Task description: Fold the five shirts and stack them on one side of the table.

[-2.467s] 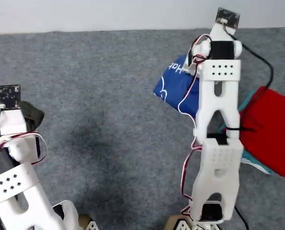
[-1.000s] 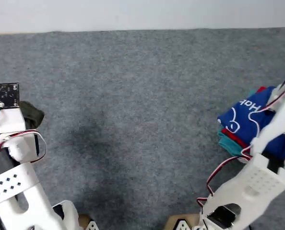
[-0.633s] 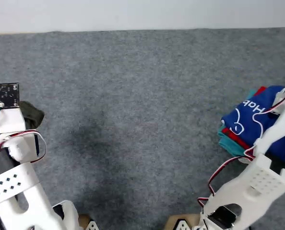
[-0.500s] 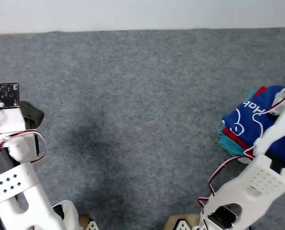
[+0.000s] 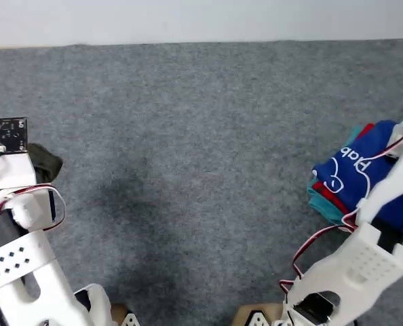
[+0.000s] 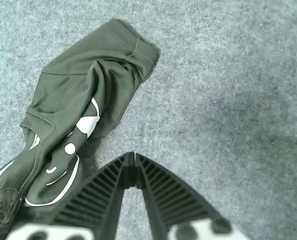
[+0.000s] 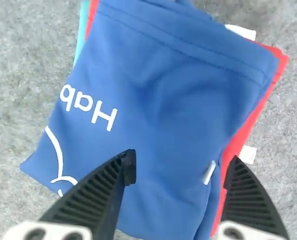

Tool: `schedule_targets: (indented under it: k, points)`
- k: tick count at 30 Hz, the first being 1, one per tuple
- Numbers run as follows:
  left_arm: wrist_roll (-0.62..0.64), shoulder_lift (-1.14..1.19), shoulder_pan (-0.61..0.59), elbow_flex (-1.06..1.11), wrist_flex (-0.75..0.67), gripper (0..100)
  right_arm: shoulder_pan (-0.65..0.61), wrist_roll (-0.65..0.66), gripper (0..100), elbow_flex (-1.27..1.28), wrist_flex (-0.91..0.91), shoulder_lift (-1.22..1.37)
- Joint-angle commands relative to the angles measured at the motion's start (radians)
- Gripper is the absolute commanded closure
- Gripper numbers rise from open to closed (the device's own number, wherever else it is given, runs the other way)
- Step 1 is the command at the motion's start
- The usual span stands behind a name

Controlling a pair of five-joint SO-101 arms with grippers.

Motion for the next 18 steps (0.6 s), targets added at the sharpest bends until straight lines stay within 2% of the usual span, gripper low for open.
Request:
schedule_targets:
  k: [1, 3, 6, 11, 18]
  points:
    - [-0.011, -0.017, 0.003, -0.005, -0.015, 100, -0.013, 0.008, 86.2, -0.046, -0.028, -0.027]
    - [-0.011, -0.017, 0.003, -0.005, -0.014, 100, 0.007, 0.011, 98.6, -0.046, -0.074, 0.015]
    - [-0.011, -0.018, 0.002, -0.005, -0.012, 100, 0.058, 0.068, 95.4, -0.046, -0.133, 0.071]
    - [-0.011, -0.018, 0.002, -0.005, -0.012, 100, 0.131, 0.163, 98.8, -0.048, -0.245, 0.122]
    - [-0.009, -0.018, 0.002, -0.005, -0.011, 100, 0.179, 0.199, 98.9, -0.048, -0.375, 0.269]
